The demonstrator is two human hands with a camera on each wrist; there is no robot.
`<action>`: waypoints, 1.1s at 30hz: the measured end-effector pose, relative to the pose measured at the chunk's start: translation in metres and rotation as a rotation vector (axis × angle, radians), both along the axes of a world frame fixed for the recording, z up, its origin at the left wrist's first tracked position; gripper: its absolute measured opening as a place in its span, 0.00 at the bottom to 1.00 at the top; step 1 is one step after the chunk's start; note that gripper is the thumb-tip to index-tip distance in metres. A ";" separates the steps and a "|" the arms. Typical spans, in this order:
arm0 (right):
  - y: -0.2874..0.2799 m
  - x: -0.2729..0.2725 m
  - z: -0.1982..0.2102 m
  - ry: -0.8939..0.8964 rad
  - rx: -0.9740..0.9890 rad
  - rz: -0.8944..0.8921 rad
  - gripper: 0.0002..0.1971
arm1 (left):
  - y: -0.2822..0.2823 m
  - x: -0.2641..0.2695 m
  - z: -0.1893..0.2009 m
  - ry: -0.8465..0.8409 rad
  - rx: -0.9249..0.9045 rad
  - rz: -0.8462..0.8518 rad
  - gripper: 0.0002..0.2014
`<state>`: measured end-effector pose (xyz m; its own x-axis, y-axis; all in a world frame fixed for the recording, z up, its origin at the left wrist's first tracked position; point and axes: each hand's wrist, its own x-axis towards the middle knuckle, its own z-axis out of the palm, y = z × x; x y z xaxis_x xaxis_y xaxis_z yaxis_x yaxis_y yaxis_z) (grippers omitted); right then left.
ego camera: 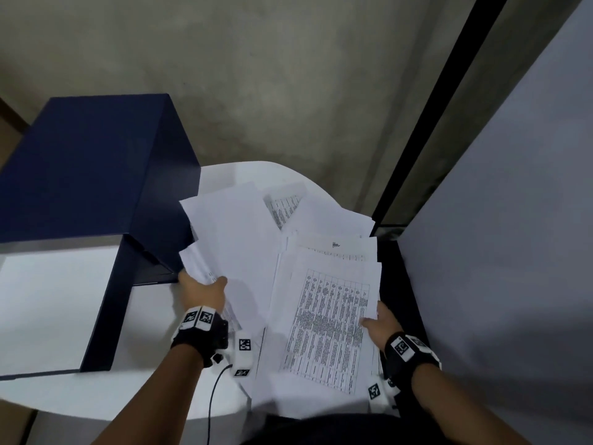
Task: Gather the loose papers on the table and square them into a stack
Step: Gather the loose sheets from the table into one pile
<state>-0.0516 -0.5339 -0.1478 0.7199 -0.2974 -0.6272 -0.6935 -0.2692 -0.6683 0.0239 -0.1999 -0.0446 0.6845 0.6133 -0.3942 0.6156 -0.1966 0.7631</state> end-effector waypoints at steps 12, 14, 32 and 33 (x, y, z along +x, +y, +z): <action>0.010 0.009 0.011 0.076 -0.061 0.160 0.30 | 0.011 -0.010 0.132 -0.498 0.150 -0.394 0.16; 0.011 0.009 0.016 0.076 -0.061 0.177 0.27 | 0.011 -0.009 0.150 -0.526 -0.031 -0.471 0.18; 0.015 -0.004 0.035 0.127 0.362 -0.177 0.42 | -0.020 -0.004 -0.037 0.092 -0.161 -0.740 0.39; 0.014 -0.004 0.035 0.087 0.322 -0.097 0.32 | -0.020 -0.006 -0.046 0.144 -0.120 -0.799 0.36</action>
